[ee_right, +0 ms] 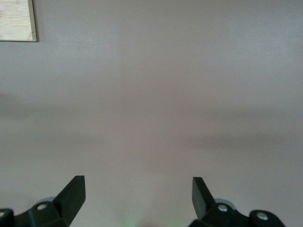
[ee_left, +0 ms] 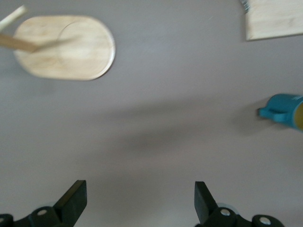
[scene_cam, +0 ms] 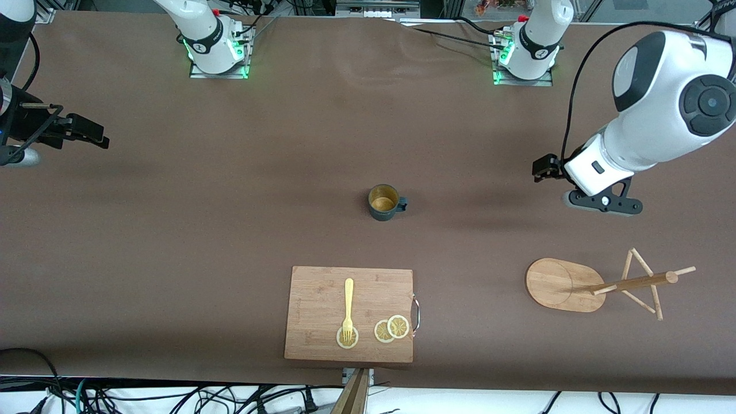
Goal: Pass cup and hang on rack
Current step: 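Reach the left gripper toward the teal mug handle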
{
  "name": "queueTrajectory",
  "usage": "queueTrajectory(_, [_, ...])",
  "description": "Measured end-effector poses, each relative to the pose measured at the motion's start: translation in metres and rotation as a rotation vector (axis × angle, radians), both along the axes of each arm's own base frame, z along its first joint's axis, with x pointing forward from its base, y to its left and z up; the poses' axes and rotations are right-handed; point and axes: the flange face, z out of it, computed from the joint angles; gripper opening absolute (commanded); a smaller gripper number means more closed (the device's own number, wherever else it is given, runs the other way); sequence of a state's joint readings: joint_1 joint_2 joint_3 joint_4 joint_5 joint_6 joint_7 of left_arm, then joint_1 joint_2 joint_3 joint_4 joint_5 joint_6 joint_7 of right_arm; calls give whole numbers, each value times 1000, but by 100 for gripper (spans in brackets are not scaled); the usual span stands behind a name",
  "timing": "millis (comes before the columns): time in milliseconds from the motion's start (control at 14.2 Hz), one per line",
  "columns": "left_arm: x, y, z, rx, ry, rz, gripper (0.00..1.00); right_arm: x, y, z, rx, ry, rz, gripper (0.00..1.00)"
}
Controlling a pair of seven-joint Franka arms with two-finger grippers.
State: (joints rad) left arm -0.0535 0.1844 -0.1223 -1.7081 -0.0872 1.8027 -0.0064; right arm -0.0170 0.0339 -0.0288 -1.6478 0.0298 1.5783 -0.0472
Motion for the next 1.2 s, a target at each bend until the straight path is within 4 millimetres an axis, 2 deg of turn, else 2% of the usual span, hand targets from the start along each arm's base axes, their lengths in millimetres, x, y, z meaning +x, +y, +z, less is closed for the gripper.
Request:
queueTrajectory(211, [-2, -4, -50, -191, -76, -46, 100, 0, 0, 0, 0, 0, 0, 100])
queueTrajectory(352, [-11, -24, -77, -283, -111, -88, 100, 0, 0, 0, 0, 0, 0, 100])
queueTrajectory(493, [-19, -50, -95, -334, -112, -126, 100, 0, 0, 0, 0, 0, 0, 100])
queueTrajectory(705, [-19, -74, -132, -414, -144, -228, 100, 0, 0, 0, 0, 0, 0, 100])
queueTrajectory(916, [-14, -70, -182, -534, -182, -338, 100, 0, 0, 0, 0, 1, 0, 100])
queueTrajectory(1198, [-13, -45, -247, -702, -293, -494, 100, 0, 0, 0, 0, 1, 0, 100])
